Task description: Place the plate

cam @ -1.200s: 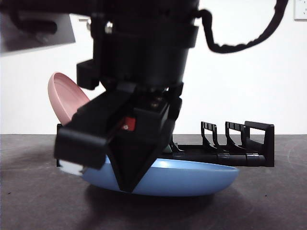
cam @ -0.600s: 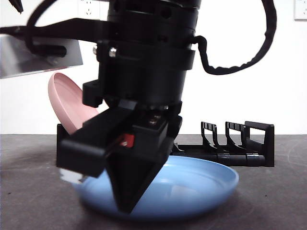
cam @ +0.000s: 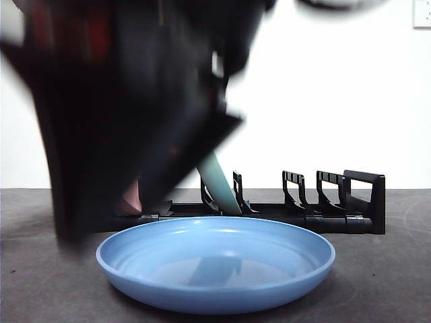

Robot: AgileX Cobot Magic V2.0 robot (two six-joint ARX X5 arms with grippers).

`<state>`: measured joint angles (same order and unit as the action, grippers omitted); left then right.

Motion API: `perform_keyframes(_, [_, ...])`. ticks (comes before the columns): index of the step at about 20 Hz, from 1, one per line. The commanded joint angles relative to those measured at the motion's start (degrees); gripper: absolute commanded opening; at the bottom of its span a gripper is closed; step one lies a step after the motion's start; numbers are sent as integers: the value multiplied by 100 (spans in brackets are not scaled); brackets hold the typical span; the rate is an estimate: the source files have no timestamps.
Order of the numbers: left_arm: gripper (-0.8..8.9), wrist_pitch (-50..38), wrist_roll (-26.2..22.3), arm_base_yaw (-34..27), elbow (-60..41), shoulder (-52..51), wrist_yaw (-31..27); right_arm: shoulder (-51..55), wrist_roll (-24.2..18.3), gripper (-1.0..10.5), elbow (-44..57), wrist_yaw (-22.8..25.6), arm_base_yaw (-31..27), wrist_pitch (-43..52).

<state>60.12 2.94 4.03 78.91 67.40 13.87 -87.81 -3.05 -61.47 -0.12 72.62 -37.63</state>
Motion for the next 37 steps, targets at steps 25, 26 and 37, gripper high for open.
perform_keyframes(25, [358, 315, 743, 1475, 2271, 2500, -2181, 3136, -37, 264, -186, -437, -4931, -485])
perform_keyframes(26, [339, 369, 811, 1475, 2452, 2715, -2181, 3136, -39, 264, -186, -437, -4931, -483])
perform_keyframes(37, [339, 470, 852, 1434, 2837, 3818, -2181, 3136, -39, 264, -186, -435, -4931, -531])
